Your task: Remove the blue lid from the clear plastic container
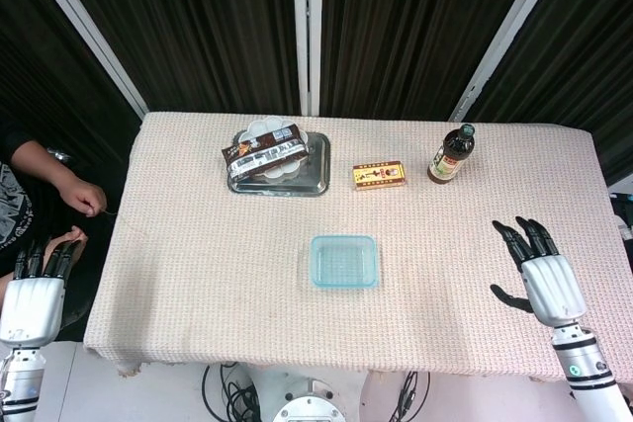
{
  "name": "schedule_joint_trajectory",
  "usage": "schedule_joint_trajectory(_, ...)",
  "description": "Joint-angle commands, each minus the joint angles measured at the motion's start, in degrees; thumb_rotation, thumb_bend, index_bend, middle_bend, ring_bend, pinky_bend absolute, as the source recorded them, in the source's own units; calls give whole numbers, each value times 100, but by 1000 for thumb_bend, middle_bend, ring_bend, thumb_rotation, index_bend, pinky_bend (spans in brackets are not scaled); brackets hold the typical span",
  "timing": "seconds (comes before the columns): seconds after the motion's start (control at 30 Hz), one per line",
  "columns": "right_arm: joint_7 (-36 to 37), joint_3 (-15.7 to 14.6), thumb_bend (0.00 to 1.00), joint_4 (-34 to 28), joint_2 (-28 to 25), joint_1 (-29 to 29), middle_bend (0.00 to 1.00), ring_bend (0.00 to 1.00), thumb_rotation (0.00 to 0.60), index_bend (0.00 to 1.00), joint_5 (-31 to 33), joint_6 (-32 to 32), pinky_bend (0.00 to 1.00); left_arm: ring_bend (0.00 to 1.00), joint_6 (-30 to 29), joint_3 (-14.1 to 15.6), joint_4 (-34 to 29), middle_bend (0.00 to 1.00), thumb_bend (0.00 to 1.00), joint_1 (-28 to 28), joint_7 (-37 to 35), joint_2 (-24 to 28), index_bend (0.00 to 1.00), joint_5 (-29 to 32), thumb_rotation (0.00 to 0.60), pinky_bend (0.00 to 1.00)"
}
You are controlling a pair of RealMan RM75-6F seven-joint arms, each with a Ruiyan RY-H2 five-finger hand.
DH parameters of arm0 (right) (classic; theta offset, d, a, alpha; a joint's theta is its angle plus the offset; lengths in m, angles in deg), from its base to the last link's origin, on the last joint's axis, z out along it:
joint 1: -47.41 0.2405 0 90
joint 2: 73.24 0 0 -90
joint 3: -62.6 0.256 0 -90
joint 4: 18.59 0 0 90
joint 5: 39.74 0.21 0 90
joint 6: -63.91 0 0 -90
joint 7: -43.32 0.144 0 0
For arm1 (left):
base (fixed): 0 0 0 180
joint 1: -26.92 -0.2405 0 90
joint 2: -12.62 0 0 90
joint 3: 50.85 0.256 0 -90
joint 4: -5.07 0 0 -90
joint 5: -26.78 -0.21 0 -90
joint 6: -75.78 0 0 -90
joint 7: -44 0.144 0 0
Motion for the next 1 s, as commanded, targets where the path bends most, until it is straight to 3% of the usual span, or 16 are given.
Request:
schedule_joint_trajectory(0.03,-21,-36,70,68,167,233,165,0,600,30,-28,351,66,42,72,50,-7,162,0,-13,-105,17,153,-8,600,68)
schedule_joint_trajectory(0.3,179,61,72,520,1056,1139,149,0,600,31,-252,1328,58,42,267,62,32,162,0,80,-296,-11,153,-59,600,68)
schedule_joint_trajectory(0.53,-139,220,73,1208,1973,1847,23,0,600,1,-164,2015,0,42,336,79,73,162,0,79,-433,22,153,-38,600,69)
schedule_joint_trajectory(0.8,-188,309,56,1717,2673,2233,0,0,600,0,-103,2101,0,42,386,76,135,162,0,94,-532,26,153,-38,600,70)
schedule_joint_trajectory(1.0,-128,438,44,2064,3304,2690,0,0,600,0,-164,2194,0,42,717,22,34,162,0,402,-391,119,153,-208,600,69)
